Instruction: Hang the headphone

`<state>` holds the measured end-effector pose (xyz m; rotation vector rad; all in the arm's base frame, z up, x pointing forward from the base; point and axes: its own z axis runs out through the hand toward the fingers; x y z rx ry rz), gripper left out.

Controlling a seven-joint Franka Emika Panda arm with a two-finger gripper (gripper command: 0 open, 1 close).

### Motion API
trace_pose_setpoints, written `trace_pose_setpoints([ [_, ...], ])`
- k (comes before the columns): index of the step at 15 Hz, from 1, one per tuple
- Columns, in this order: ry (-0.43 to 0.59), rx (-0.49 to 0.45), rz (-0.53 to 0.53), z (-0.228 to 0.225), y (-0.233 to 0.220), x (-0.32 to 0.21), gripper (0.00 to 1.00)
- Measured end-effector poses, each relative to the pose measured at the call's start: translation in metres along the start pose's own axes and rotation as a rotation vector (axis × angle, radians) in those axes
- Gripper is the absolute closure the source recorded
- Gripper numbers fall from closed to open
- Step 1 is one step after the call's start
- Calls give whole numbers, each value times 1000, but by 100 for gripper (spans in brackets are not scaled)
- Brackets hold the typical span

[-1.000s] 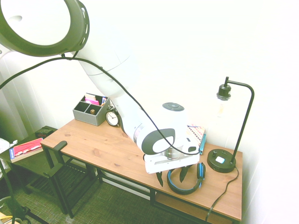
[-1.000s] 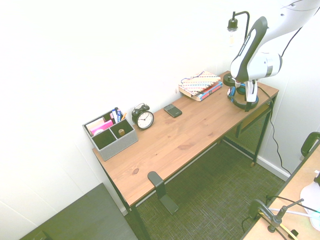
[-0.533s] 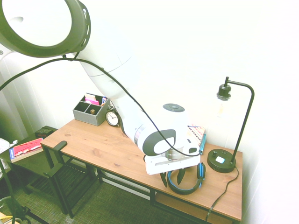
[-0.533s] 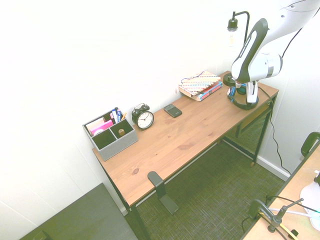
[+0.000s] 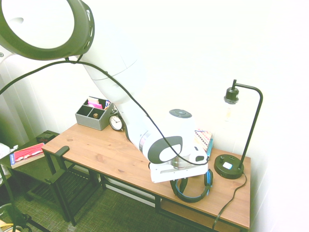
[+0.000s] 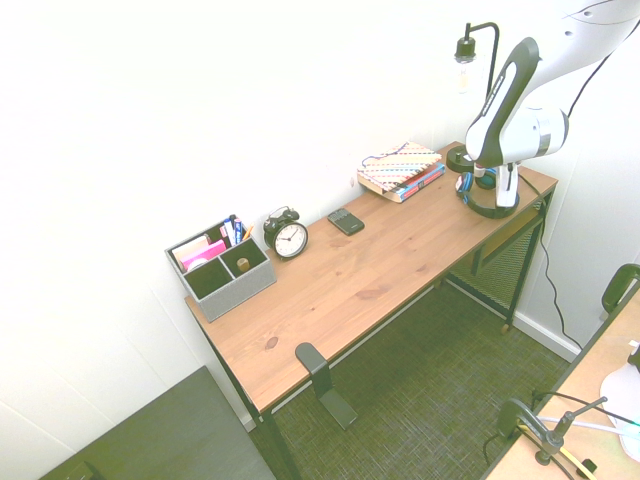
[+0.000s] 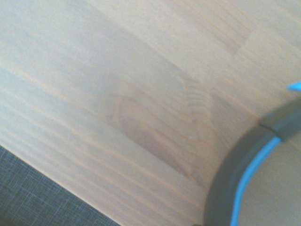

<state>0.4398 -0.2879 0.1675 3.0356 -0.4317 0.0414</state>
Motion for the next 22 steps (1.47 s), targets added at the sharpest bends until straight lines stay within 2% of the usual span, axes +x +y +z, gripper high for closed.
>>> trace_pose_setpoints([
  [4, -14, -7, 187, -33, 0, 4, 100],
  [6, -79, -6, 294, -68, -12, -2, 100],
  [9, -112, -25, 413, -128, -57, -17, 100],
  [13, -13, -83, 522, -196, -125, -46, 100],
  [15, -13, -94, 603, -219, -182, -79, 100],
  [18, -16, -72, 691, -234, -304, -146, 100],
  [20, 15, -60, 722, -237, -385, -192, 100],
  [22, 71, -34, 784, -227, -446, -233, 100],
])
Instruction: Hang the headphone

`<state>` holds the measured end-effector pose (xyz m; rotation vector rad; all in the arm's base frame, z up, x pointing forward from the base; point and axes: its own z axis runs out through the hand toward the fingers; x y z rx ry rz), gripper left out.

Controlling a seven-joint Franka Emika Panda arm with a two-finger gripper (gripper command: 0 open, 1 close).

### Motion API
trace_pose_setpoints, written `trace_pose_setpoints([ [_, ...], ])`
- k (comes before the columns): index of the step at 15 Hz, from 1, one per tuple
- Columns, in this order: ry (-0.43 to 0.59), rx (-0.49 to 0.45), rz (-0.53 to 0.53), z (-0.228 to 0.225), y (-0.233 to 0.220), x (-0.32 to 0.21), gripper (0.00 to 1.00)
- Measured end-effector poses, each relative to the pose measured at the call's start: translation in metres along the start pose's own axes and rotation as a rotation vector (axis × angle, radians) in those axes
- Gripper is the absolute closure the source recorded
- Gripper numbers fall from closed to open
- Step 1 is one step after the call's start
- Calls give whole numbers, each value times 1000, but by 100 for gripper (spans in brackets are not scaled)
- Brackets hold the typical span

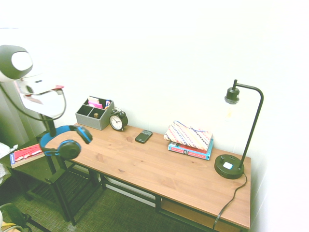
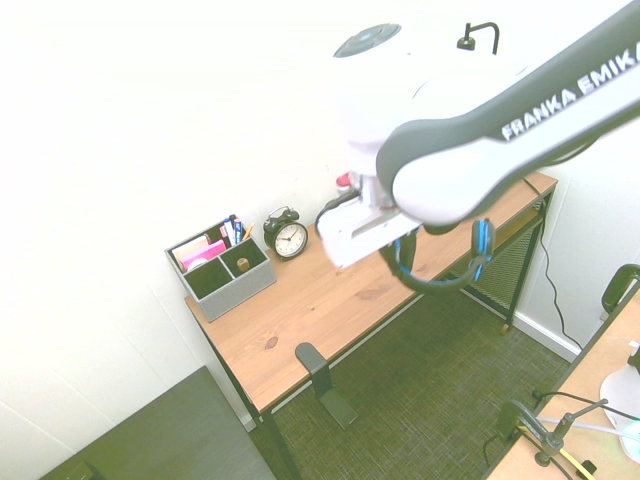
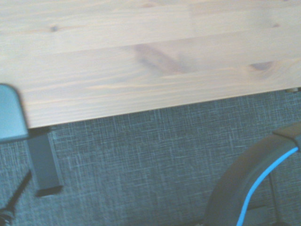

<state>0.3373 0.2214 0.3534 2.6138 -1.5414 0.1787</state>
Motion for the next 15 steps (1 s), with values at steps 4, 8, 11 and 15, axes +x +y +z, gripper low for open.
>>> trace_pose_setpoints([
  [4, -11, 57, 121, 21, -38, -91, 100],
  [8, -79, 122, 157, 50, -60, -105, 100],
  [11, -95, 98, 148, 93, -57, -111, 100],
  [15, -117, 72, 143, 159, -80, -151, 100],
])
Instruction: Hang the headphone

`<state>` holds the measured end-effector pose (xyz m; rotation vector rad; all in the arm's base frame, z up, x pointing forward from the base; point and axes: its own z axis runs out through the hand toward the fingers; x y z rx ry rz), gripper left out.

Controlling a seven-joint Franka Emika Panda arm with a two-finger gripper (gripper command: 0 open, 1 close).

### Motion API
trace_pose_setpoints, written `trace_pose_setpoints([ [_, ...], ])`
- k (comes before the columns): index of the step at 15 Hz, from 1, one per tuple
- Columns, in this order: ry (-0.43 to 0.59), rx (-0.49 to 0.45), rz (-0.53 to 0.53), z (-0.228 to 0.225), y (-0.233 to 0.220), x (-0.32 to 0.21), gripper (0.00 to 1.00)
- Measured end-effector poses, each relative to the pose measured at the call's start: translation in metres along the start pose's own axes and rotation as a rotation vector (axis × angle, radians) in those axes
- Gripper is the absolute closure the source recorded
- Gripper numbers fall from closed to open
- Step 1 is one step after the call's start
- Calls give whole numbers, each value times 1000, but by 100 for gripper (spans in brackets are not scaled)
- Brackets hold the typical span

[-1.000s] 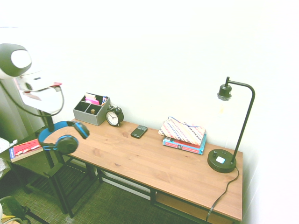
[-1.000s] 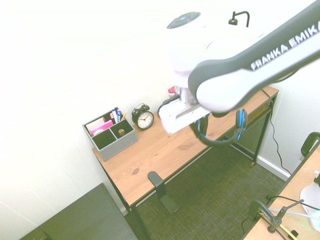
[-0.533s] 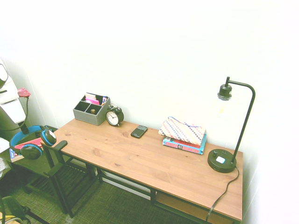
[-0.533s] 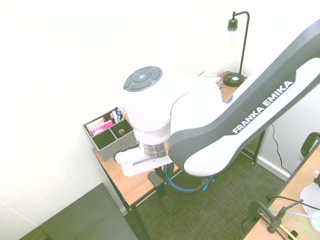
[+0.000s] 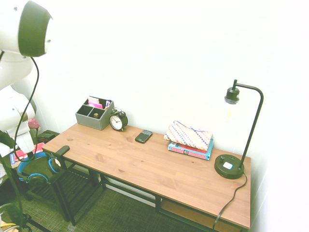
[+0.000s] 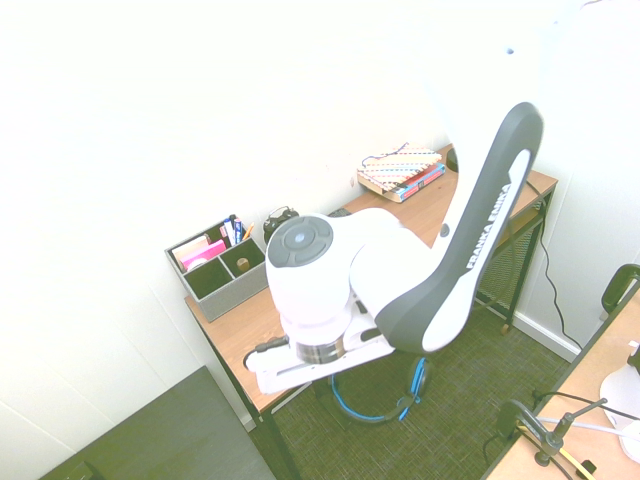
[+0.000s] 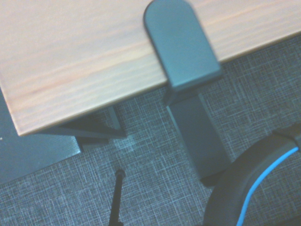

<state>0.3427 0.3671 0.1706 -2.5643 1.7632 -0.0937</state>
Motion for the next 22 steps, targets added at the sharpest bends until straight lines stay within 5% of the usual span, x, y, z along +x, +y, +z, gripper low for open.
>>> trace_pose_setpoints([
  [9, -8, -27, 42, 79, -28, 3, 100],
  [10, -11, -37, 48, 84, -29, 8, 0],
  [22, -45, -93, 39, 99, -35, 23, 0],
])
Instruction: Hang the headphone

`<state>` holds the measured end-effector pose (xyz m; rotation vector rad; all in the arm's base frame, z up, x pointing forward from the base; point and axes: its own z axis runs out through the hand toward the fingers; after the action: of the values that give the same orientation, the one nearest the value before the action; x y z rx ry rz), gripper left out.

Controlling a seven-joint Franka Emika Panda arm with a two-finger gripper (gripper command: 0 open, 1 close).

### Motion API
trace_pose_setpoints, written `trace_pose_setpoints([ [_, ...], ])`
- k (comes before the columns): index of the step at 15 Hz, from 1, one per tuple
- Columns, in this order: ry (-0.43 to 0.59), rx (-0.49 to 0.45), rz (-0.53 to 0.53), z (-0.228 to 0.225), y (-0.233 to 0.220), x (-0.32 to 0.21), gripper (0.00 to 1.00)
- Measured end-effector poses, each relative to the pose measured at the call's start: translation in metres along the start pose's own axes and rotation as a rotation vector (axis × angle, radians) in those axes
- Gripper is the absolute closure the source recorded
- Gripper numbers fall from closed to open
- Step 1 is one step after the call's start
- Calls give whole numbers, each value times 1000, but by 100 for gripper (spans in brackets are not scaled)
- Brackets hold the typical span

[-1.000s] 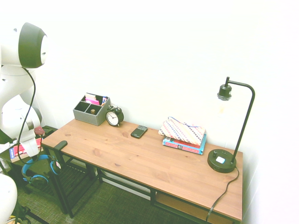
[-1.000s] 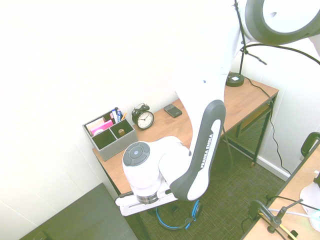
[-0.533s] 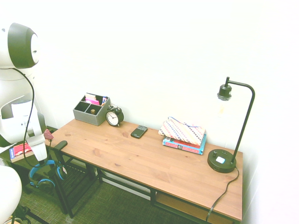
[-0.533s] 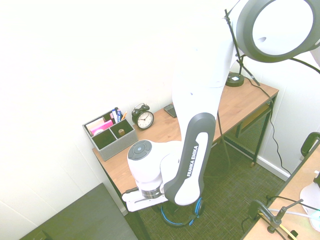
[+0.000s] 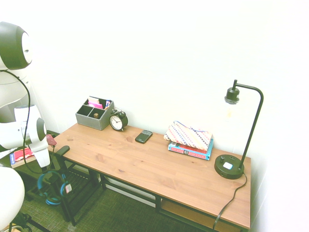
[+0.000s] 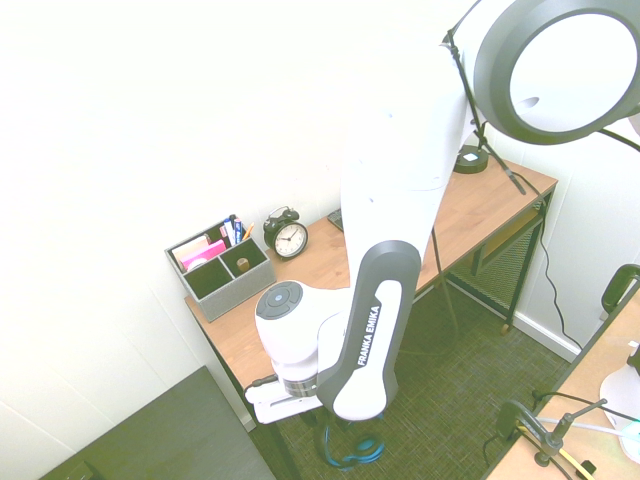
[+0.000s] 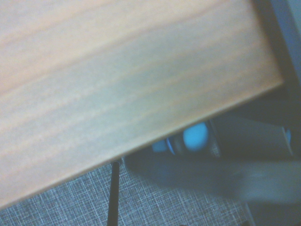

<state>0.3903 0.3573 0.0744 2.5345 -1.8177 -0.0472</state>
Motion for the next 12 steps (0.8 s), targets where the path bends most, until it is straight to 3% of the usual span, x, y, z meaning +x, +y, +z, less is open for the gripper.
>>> trace_pose_setpoints([
  [5, 2, 20, -54, -27, 5, -1, 0],
  [9, 77, -4, -285, -101, 34, 9, 0],
  [12, 140, 22, -356, -177, 25, 62, 0],
])
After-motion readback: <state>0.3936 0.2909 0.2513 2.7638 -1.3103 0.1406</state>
